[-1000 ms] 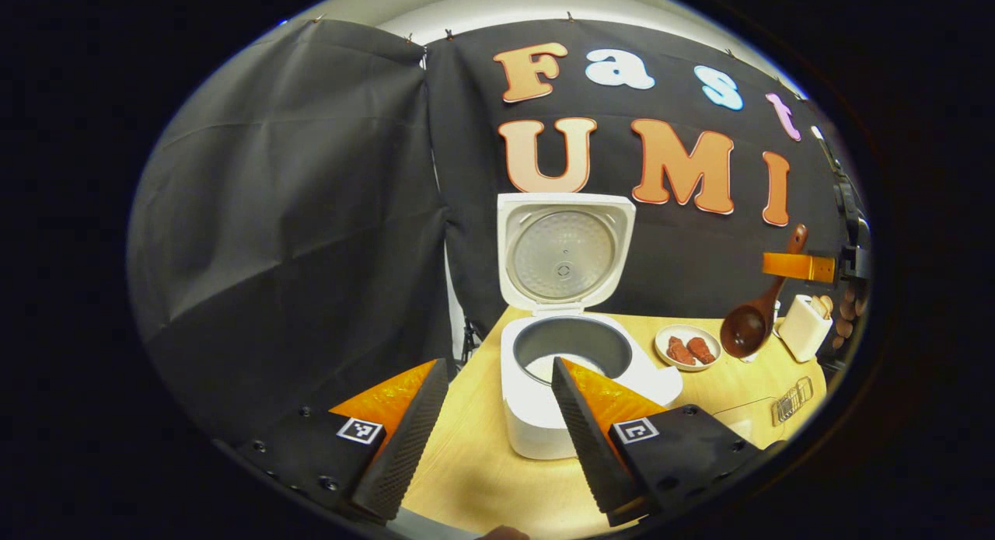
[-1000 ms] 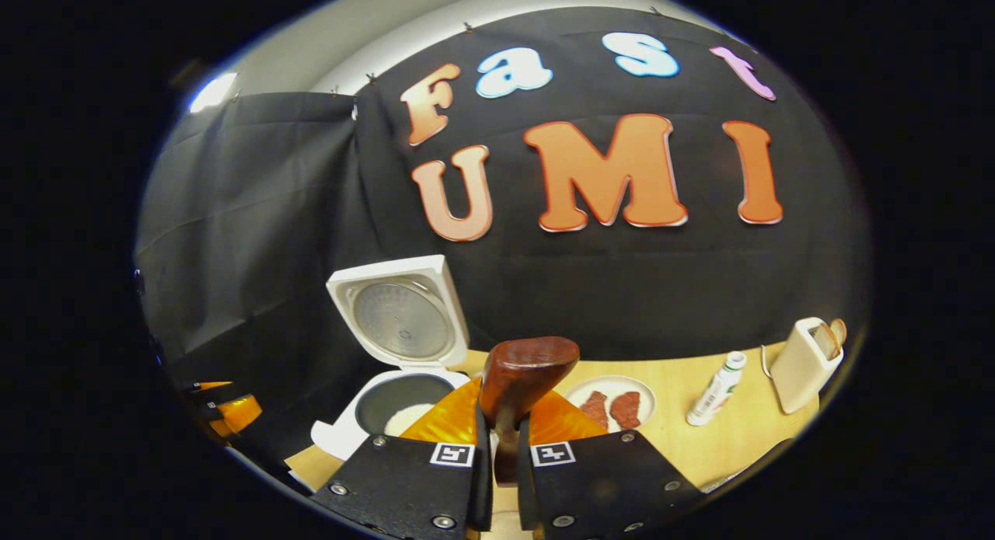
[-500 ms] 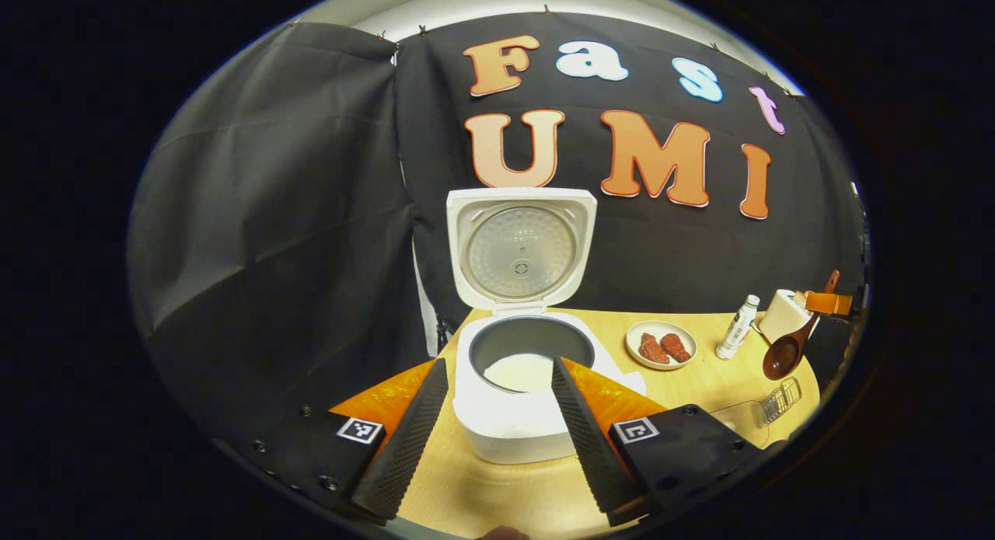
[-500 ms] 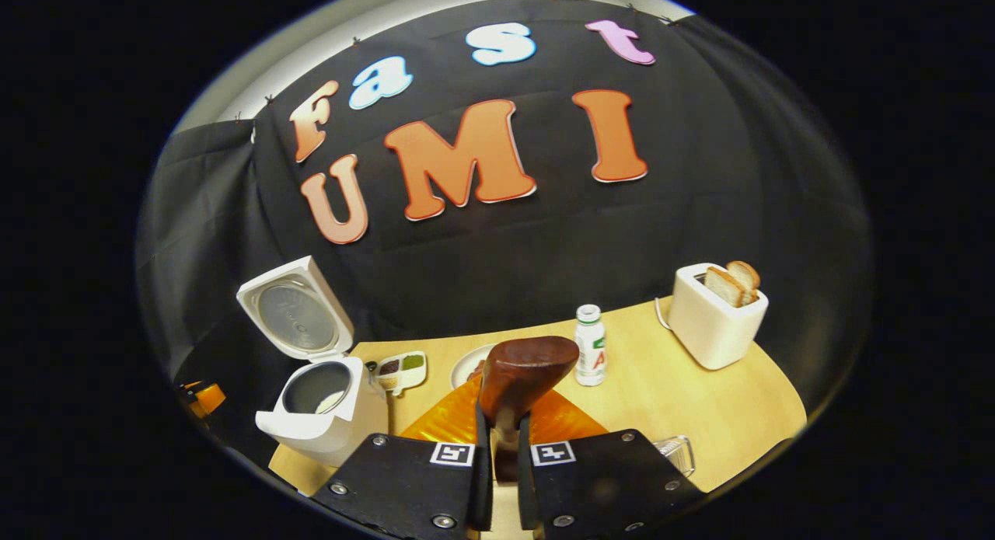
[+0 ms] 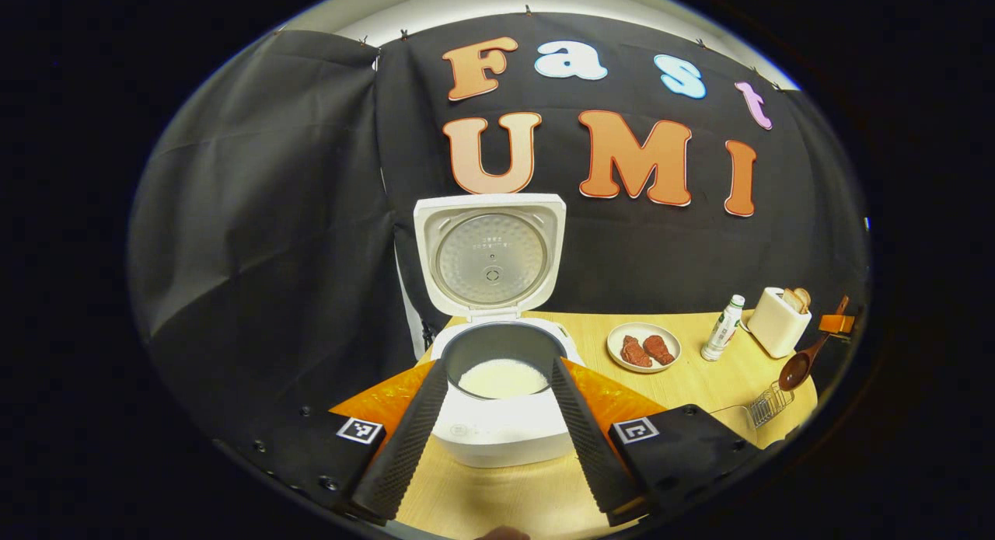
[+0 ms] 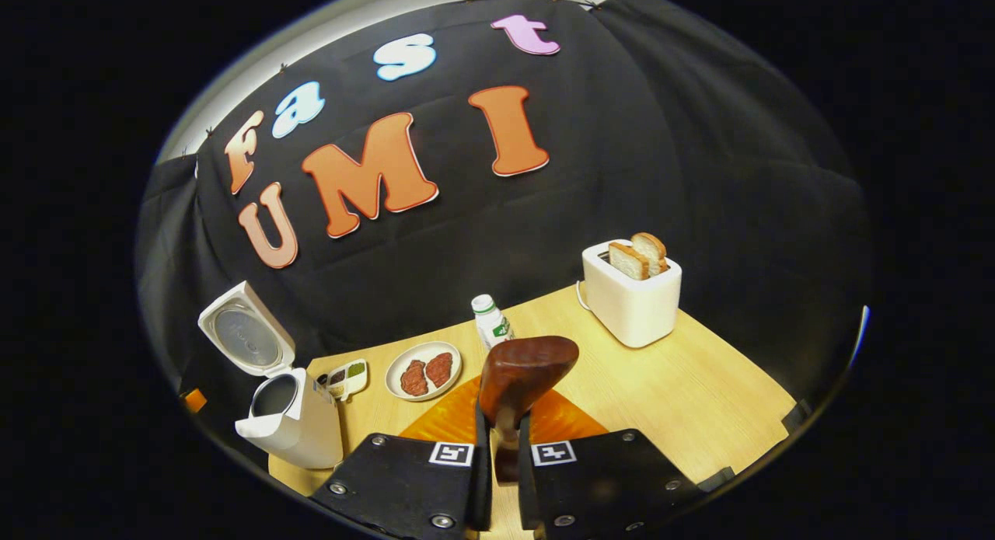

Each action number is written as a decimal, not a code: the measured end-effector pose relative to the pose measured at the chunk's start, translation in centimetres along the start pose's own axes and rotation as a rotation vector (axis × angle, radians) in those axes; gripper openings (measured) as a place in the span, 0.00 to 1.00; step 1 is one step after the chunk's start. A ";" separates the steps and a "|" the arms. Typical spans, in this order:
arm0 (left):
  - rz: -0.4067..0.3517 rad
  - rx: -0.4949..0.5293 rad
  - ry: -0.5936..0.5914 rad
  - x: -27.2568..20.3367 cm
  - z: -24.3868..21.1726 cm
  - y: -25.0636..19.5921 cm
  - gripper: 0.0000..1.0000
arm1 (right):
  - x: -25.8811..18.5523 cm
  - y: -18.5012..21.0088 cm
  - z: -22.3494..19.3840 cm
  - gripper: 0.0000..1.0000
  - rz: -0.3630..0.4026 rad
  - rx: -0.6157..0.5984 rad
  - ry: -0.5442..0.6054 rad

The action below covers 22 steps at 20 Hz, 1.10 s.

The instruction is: Close the left gripper, press the button to open the rice cooker; take a wooden spoon from the chopstick holder with the right hand, scoop a spoonful of rice and pour it into the rice cooker, then put the wooden spoon back into the chopstick holder.

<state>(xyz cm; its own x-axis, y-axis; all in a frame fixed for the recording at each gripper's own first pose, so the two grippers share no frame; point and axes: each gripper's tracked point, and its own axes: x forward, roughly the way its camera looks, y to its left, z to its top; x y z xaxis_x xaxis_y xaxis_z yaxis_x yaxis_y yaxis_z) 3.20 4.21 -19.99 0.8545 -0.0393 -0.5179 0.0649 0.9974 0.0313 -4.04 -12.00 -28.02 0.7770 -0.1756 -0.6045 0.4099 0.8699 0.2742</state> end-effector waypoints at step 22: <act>0.010 -0.216 -0.014 2.8 6.1 -0.5 0.92 | 4.8 -6.4 -8.7 0.23 -0.064 0.177 0.126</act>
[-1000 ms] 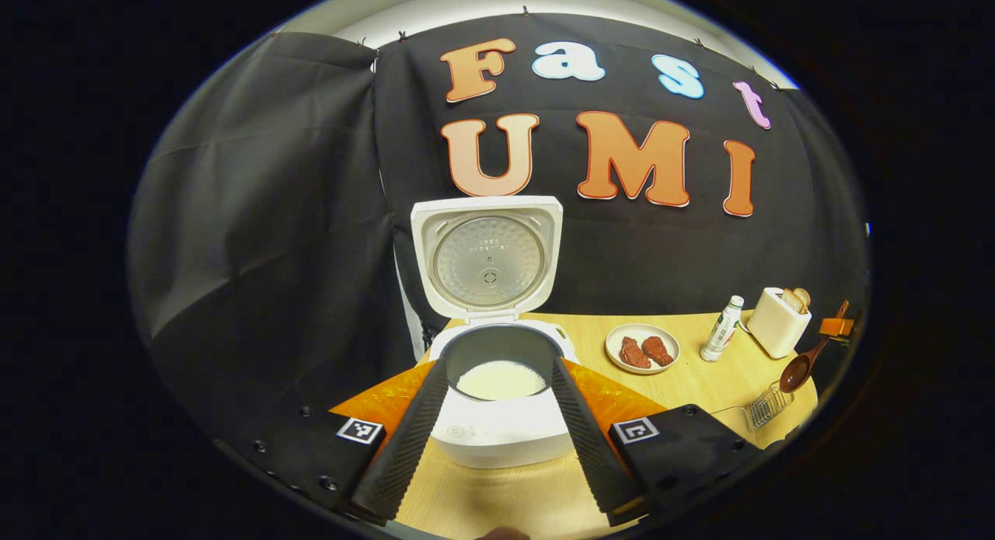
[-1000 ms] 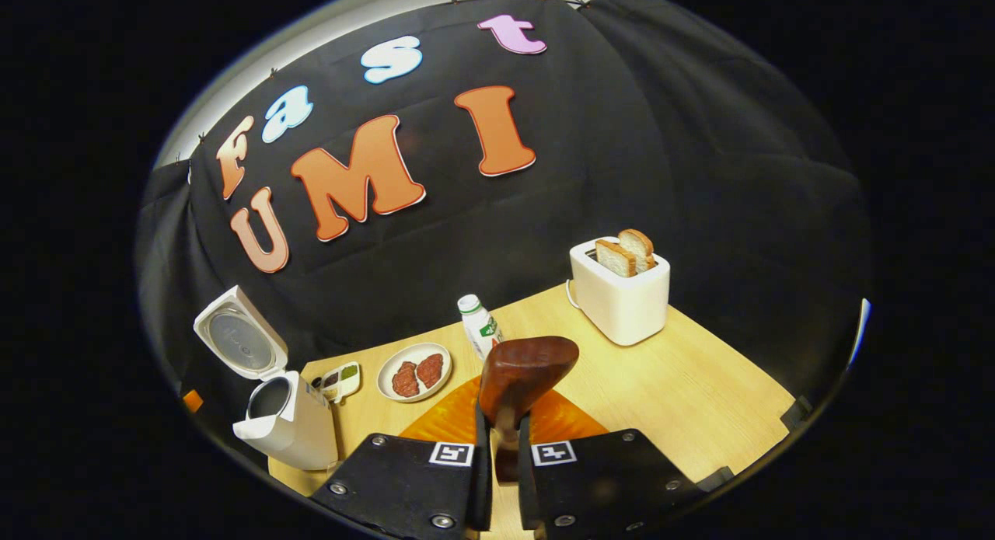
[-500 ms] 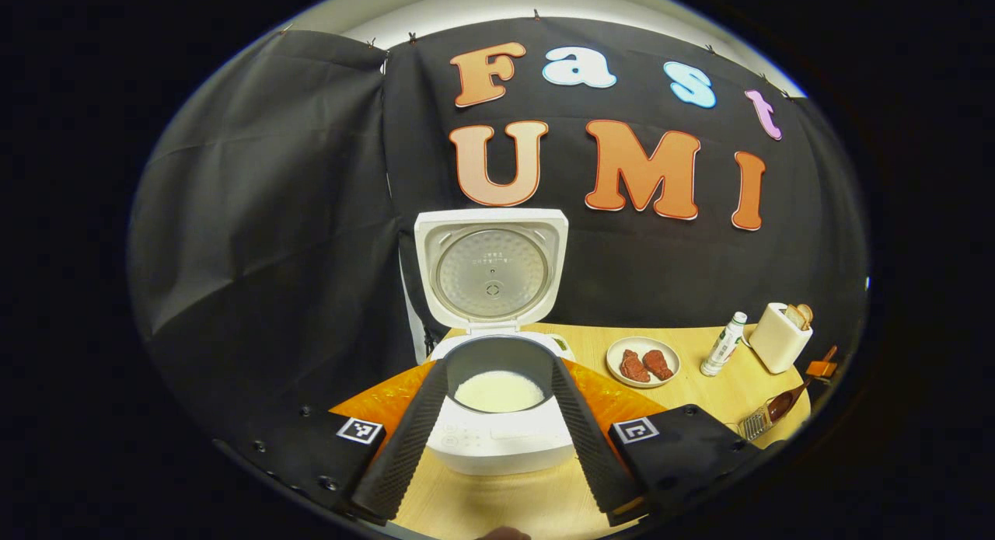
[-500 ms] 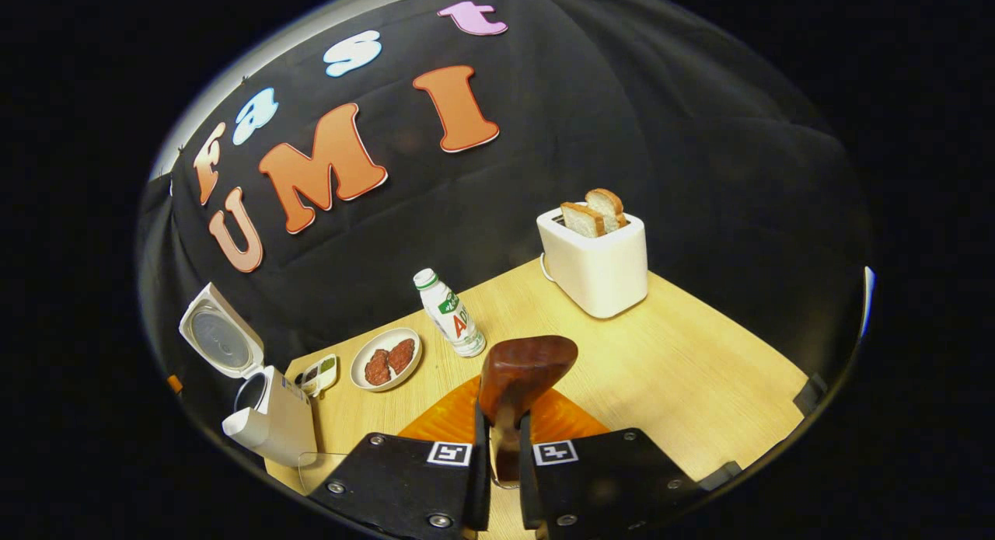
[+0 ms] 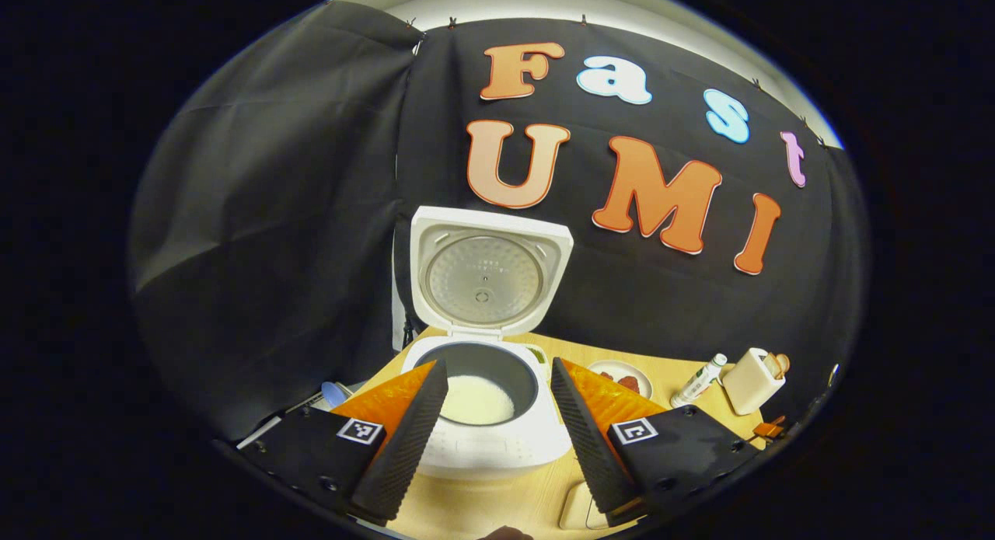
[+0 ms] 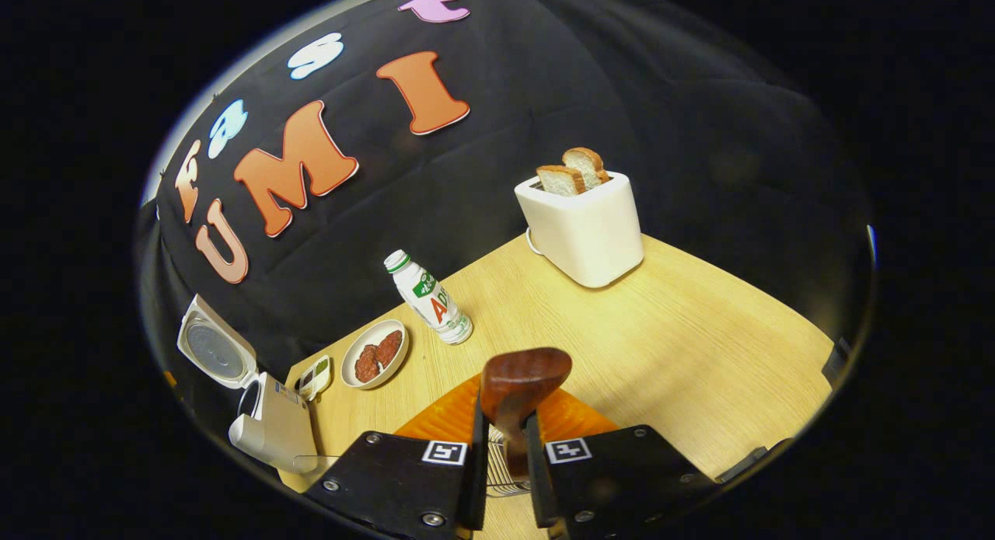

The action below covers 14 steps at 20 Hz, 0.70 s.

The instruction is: Close the left gripper, press the button to open the rice cooker; take a wooden spoon from the chopstick holder with the right hand, scoop a spoonful of rice and pour it into the rice cooker, then put the wooden spoon back into the chopstick holder.

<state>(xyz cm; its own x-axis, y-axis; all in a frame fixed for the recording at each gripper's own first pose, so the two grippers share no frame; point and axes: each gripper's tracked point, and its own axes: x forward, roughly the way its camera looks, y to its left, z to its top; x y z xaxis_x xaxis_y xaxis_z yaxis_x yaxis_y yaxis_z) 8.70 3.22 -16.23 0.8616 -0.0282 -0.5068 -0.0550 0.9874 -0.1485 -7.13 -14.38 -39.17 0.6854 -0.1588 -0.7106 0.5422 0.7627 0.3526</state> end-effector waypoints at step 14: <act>0.017 0.162 -0.120 13.9 15.8 -0.9 0.92 | -11.8 -1.0 6.3 0.81 -0.126 -0.089 -0.193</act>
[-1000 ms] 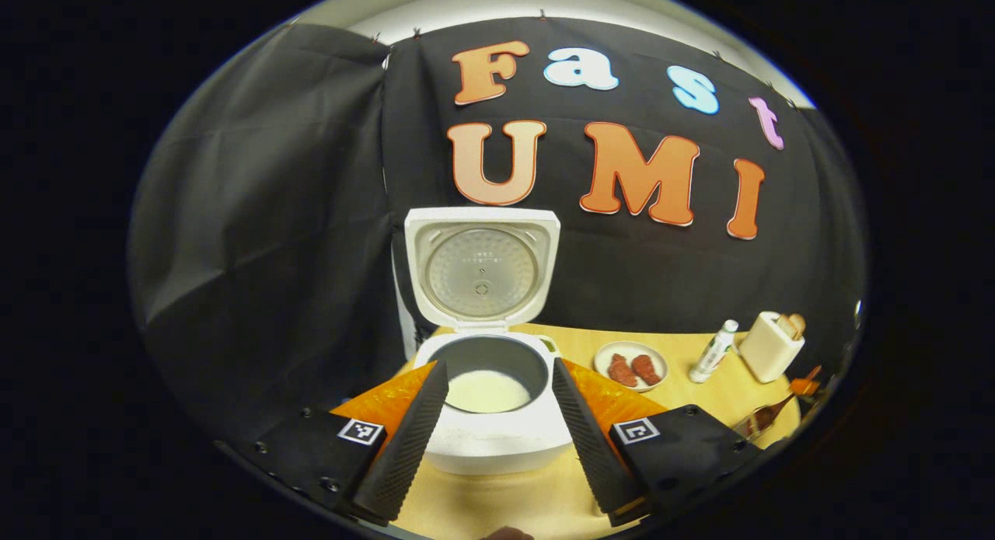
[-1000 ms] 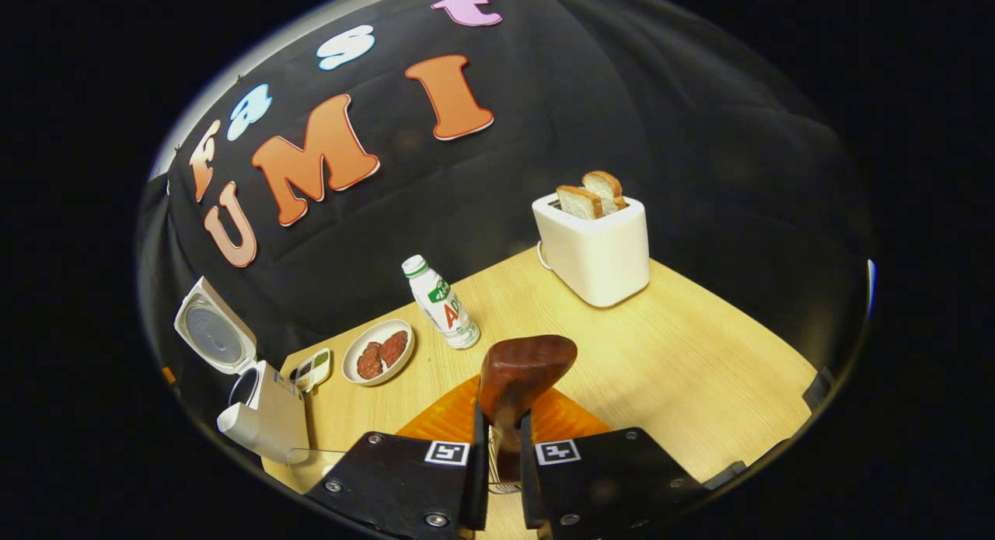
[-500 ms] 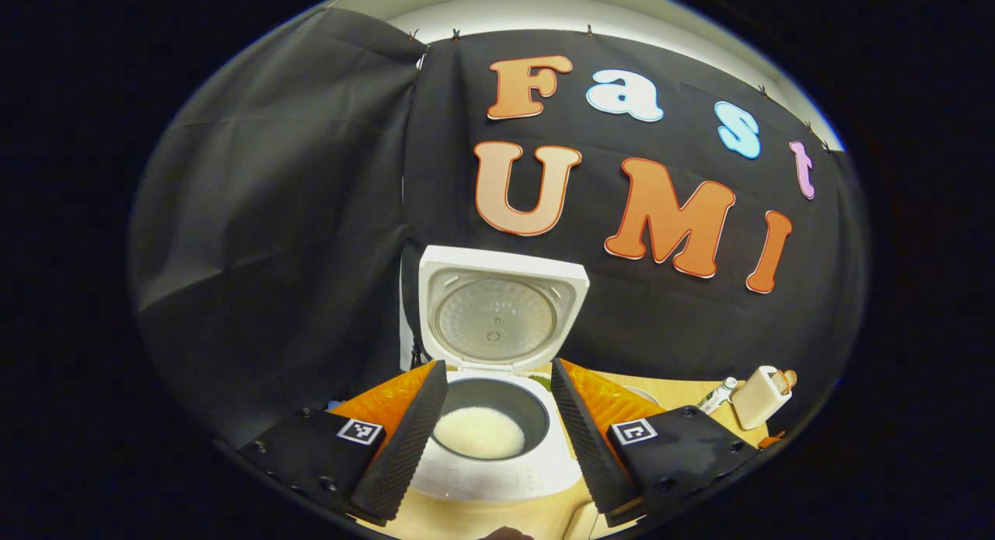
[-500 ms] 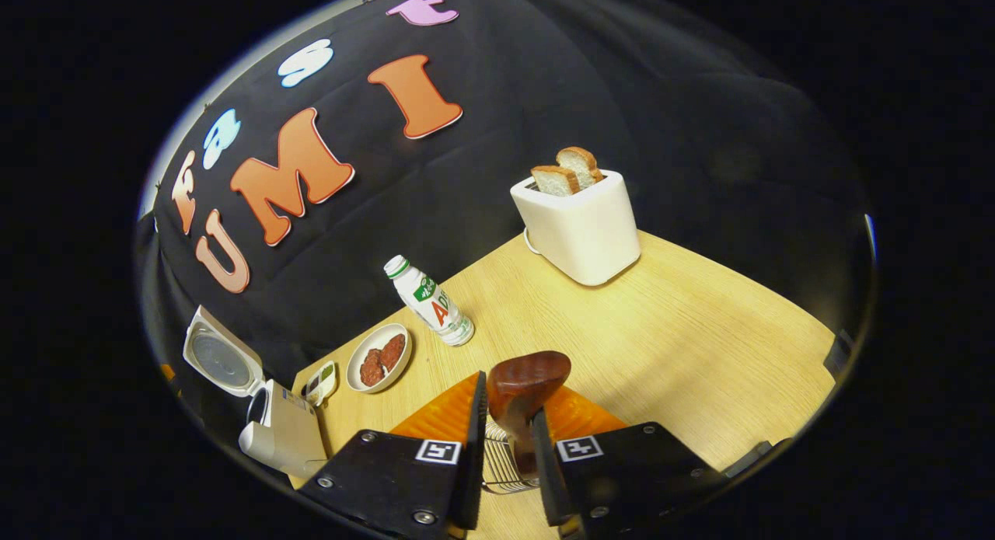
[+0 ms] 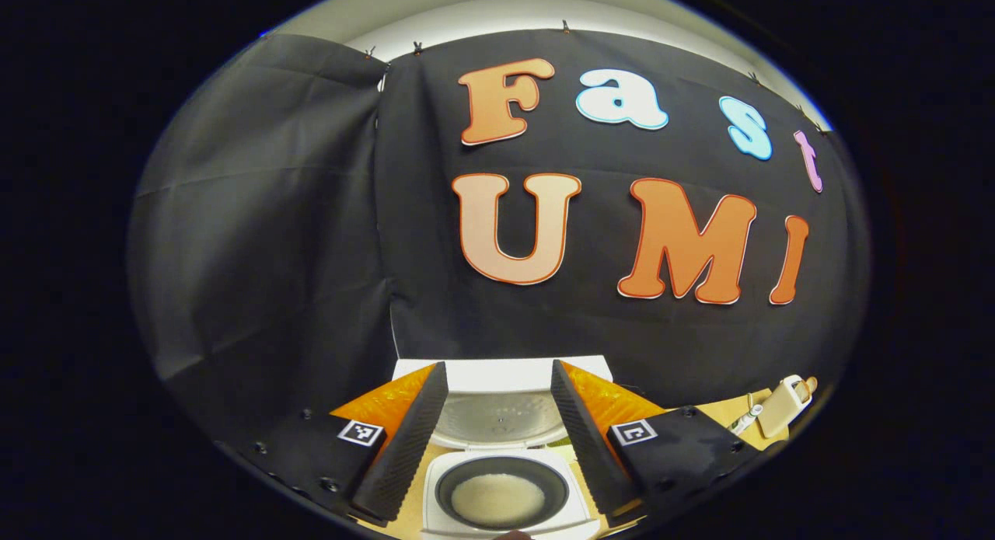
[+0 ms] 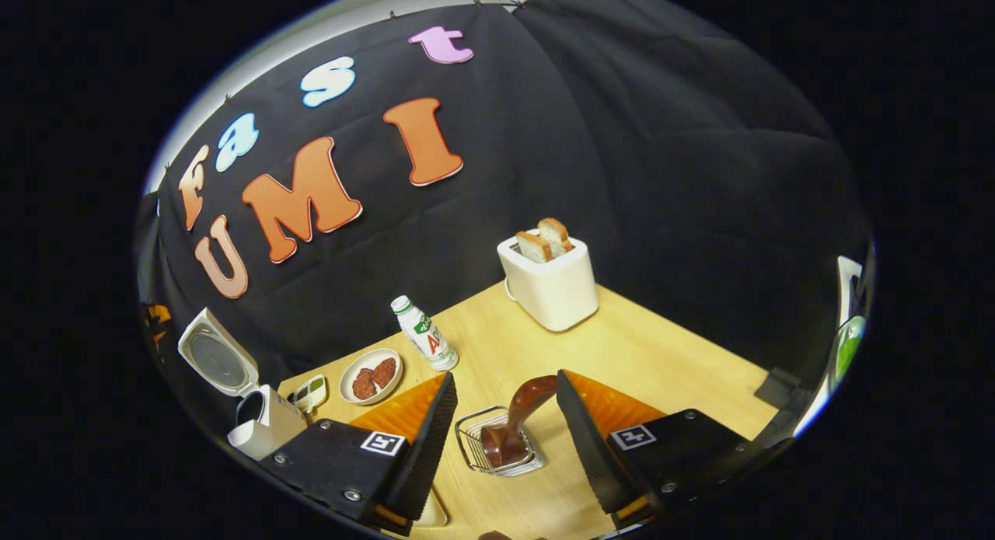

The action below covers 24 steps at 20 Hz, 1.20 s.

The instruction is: Close the left gripper, press the button to open the rice cooker; take a wooden spoon from the chopstick holder with the right hand, scoop a spoonful of rice and pour it into the rice cooker, then put the wooden spoon back into the chopstick holder.

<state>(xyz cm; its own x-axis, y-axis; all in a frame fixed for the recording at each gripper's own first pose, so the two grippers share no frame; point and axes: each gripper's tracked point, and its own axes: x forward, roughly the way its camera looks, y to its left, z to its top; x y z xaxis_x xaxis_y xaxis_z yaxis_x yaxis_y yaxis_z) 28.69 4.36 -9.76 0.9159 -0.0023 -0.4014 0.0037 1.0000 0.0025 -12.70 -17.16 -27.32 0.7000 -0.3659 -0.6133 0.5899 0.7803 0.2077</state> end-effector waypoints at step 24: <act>-0.072 -0.009 0.666 3.2 -15.0 -2.2 0.94 | -3.9 3.3 3.3 0.82 0.093 -0.065 -0.074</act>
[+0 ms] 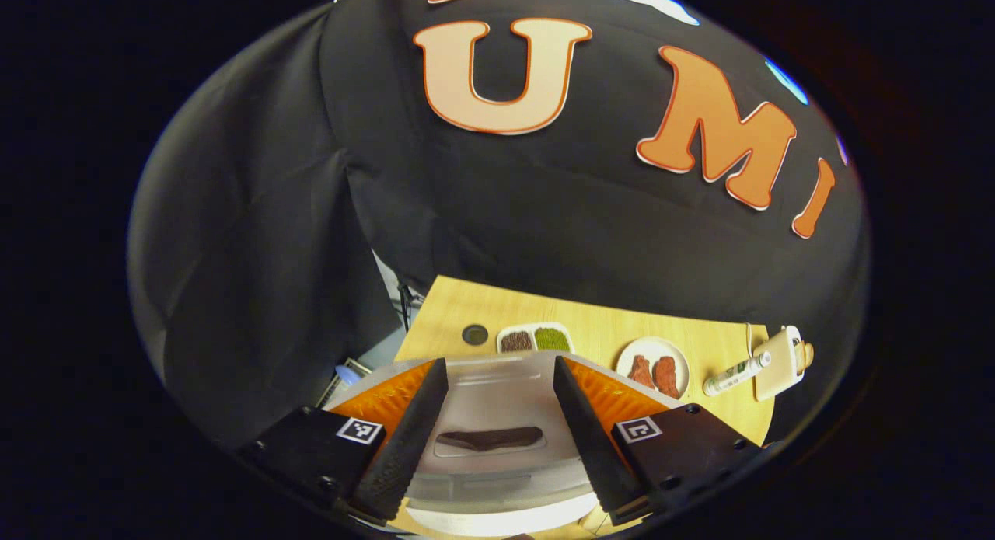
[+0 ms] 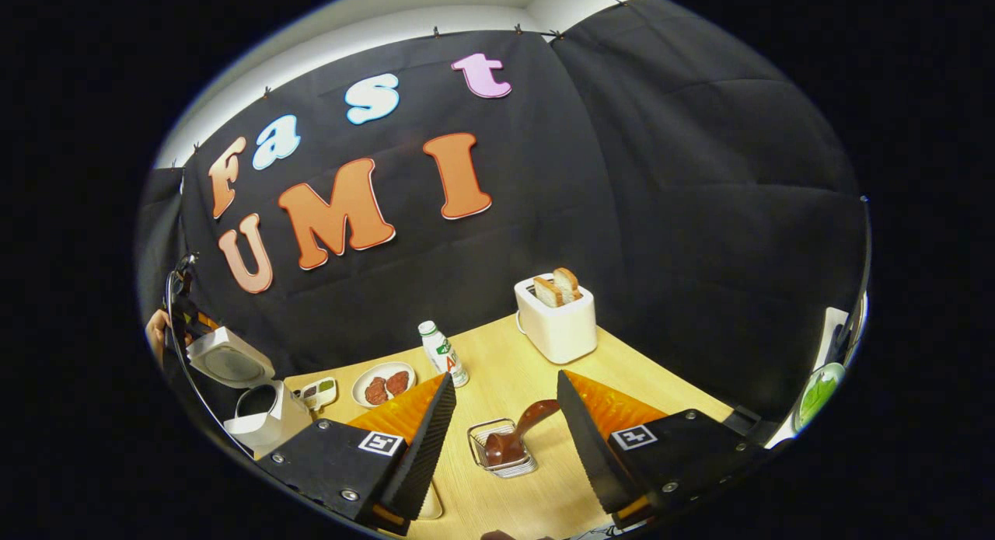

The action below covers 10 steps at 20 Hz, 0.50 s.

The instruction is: Close the left gripper, press the button to open the rice cooker; take a wooden spoon from the chopstick holder with the right hand, scoop a spoonful of rice and pour it into the rice cooker, then put the wooden spoon back into the chopstick holder.

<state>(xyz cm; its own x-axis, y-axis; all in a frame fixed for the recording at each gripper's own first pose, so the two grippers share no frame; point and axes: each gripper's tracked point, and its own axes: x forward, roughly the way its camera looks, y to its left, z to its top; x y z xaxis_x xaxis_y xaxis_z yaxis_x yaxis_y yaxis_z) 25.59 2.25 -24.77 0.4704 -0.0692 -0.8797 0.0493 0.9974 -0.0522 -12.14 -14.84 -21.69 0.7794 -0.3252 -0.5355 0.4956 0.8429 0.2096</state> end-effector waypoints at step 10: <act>0.074 -0.014 0.301 1.2 -10.7 -0.3 0.96 | 1.9 1.8 -0.2 0.82 0.113 -0.030 0.028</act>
<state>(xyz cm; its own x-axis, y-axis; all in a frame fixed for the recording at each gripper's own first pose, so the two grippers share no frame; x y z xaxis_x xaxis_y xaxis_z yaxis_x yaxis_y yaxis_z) 16.68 2.05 -30.87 0.1904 0.0101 -0.9817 0.0111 0.9999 0.0125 -9.80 -13.84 -22.47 0.8184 -0.2161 -0.5324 0.3936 0.8859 0.2454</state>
